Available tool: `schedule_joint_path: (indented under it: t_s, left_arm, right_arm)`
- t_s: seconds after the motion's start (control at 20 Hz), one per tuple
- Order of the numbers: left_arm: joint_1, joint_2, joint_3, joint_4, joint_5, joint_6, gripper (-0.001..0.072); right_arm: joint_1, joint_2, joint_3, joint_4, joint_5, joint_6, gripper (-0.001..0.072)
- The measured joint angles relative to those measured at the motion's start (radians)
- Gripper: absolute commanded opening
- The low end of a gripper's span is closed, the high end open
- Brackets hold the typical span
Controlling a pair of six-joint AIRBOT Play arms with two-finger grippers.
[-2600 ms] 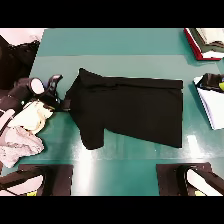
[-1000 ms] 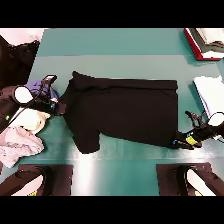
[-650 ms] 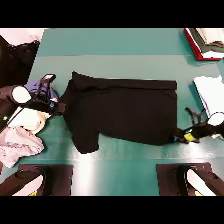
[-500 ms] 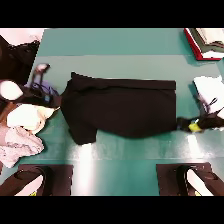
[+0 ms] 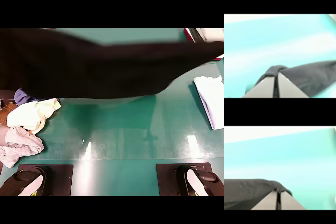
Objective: Fold the shirts.
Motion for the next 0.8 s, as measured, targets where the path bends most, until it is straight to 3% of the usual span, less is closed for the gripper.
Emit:
schedule_joint_path:
  t_s: [0.2,0.5,0.8]
  left_arm:
    - [0.0,0.021,0.241,-0.027,0.007,0.0,0.0026]
    - [0.0,0.061,0.339,-0.25,0.026,0.001,0.0025]
    - [0.0,0.061,0.159,-0.285,-0.089,0.002,0.0025]
  right_arm:
    - [0.0,-0.032,0.289,-0.015,0.058,-0.009,0.0018]
    - [0.0,-0.098,0.622,-0.208,0.243,-0.009,0.0018]
    - [0.0,-0.2,0.605,-0.329,0.48,0.013,0.0017]
